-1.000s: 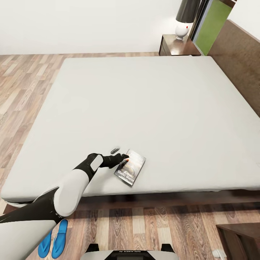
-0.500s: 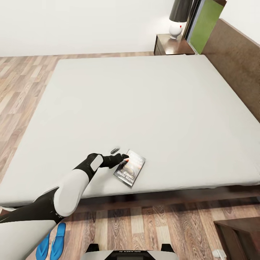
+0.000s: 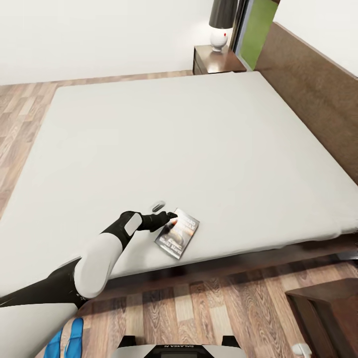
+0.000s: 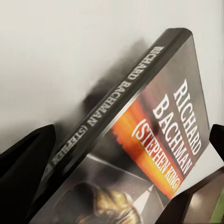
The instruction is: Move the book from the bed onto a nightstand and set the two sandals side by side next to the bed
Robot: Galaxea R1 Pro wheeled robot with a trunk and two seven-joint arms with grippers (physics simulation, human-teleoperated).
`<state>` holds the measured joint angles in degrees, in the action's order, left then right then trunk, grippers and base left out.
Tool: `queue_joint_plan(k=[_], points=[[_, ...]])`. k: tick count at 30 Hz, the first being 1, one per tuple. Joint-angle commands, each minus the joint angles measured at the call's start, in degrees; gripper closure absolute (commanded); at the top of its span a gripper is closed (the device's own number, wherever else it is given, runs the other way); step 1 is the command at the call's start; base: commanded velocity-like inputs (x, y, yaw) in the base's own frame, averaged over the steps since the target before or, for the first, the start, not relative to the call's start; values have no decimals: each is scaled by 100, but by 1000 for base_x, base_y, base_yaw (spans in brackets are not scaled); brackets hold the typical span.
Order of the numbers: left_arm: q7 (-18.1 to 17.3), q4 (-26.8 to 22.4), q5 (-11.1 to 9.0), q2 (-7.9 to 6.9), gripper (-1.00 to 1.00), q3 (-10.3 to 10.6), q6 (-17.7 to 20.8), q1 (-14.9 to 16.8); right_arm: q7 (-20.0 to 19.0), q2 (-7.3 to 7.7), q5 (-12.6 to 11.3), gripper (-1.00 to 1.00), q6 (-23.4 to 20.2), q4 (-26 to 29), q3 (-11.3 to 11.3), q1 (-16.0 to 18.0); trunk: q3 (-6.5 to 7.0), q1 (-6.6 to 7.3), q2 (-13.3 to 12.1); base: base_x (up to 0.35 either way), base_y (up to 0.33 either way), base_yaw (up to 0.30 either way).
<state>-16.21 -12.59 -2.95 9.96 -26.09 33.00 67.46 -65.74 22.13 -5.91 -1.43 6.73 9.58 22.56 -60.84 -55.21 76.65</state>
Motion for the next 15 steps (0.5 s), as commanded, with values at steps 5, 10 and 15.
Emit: queue_joint_plan(k=[5,10,15], points=[[13,-6,-12,3,-100,-2,48,-4,-18,1,-33,-100,-15,-5,-14,3,-4,-1,1,0,0,-36],[13,-6,-12,3,-100,-2,48,-4,-18,2,-33,-100,-15,-5,-10,3,-4,-1,1,0,0,-131],[13,-6,-12,3,-100,-2,48,-4,-18,2,-30,-100,-15,-5,-12,3,-4,-1,1,0,0,-258]])
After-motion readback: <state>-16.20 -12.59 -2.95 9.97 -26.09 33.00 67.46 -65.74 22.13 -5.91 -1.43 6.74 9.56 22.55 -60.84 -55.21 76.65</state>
